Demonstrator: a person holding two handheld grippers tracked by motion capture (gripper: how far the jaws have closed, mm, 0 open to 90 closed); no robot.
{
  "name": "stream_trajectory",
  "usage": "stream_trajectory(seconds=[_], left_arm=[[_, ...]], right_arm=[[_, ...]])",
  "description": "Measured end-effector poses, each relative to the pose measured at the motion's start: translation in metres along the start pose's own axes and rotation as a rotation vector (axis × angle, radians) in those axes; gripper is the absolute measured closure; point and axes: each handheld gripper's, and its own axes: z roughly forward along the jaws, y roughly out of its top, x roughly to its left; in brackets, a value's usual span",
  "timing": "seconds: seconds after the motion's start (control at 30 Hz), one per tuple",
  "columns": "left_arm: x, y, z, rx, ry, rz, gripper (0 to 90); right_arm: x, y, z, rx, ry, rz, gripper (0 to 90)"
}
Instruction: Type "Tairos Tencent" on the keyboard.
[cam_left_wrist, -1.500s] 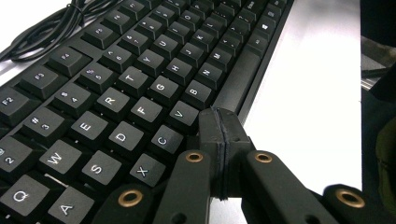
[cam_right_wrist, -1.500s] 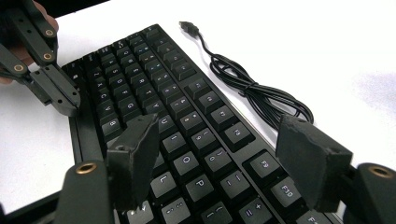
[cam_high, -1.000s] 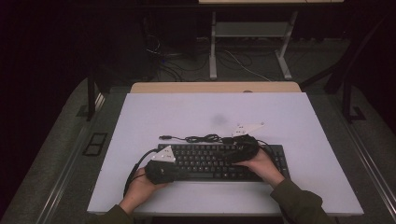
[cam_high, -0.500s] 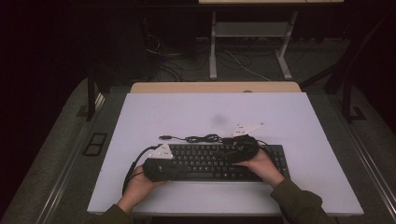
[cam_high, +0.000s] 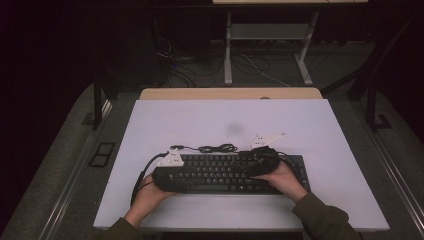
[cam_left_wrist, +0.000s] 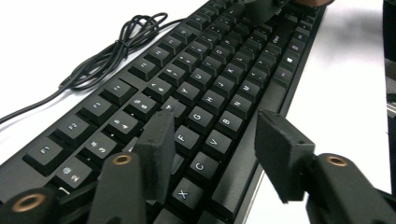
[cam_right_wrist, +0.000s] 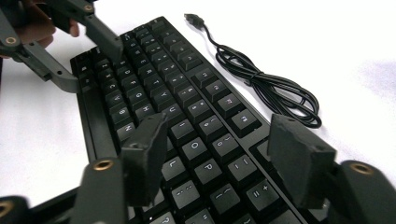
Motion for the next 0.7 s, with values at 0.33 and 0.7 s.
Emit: stream_trajectory(seconds=[0.33, 0.7], left_arm=[[0.004, 0.001, 0.001, -0.021, 0.043, -0.012, 30.0], [0.009, 0.006, 0.002, -0.043, 0.07, -0.028, 22.4]], right_arm=[[0.004, -0.005, -0.015, -0.022, 0.003, -0.017, 58.1], [0.003, -0.018, -0.033, -0.012, 0.005, -0.023, 77.3]])
